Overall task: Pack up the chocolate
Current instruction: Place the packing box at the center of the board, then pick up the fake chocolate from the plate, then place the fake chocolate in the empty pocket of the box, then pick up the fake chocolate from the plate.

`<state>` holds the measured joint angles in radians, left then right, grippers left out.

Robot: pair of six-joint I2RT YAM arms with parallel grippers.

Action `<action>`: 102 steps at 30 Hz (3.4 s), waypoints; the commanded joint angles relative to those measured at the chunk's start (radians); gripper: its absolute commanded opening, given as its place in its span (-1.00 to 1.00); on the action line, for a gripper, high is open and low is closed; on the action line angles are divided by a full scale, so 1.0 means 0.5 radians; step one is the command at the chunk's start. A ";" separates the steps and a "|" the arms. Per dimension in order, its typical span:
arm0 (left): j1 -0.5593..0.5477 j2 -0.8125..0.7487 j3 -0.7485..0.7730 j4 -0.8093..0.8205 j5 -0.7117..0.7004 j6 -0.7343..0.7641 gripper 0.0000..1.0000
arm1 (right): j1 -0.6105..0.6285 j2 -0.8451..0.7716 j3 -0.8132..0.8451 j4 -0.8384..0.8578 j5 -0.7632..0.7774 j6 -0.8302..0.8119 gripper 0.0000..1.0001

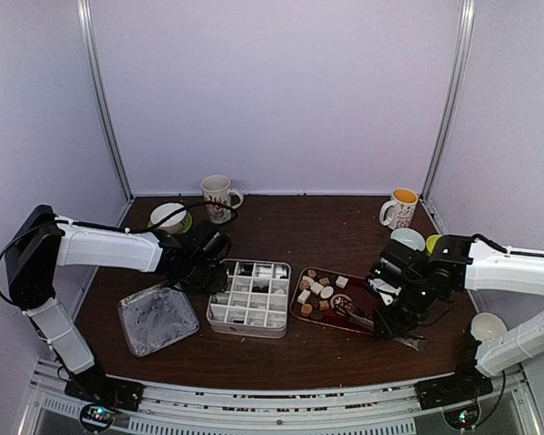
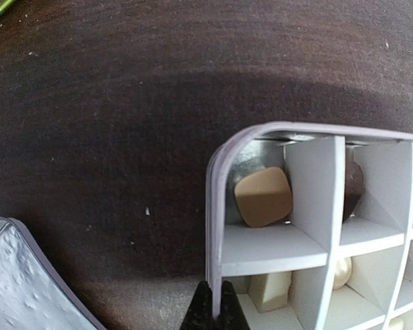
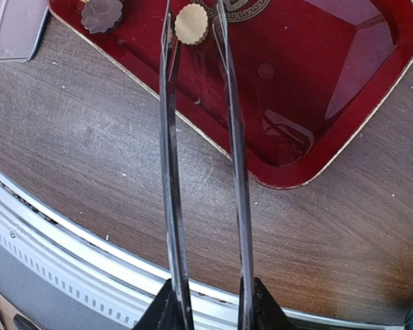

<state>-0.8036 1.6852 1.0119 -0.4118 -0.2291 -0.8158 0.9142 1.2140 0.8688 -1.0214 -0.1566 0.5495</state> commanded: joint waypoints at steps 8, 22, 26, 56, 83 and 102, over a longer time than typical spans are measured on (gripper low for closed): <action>0.033 0.003 0.108 0.121 0.093 -0.065 -0.78 | 0.011 -0.008 0.063 0.067 0.042 0.032 -0.52; 0.033 -0.240 -0.043 0.215 0.022 -0.023 -0.48 | 0.119 0.031 0.327 0.222 -0.188 -0.097 -0.59; 0.036 -0.327 -0.086 0.212 0.014 0.009 -0.39 | 0.191 0.157 0.479 0.248 -0.178 -0.147 -0.59; 0.084 -0.505 -0.186 0.164 -0.026 0.097 -0.19 | 0.250 0.361 0.676 0.204 0.094 -0.136 -0.27; 0.085 -0.426 -0.182 0.215 0.089 0.093 -0.20 | 0.112 0.056 0.084 0.164 0.049 0.052 -0.28; 0.085 -0.408 -0.171 0.195 0.081 0.079 -0.20 | 0.099 0.303 0.090 0.301 0.205 0.054 -0.31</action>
<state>-0.7673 1.4666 0.9230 -0.3374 -0.1932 -0.7689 0.9726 1.3396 0.9115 -0.8967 -0.0967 0.5640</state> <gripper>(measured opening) 0.398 0.356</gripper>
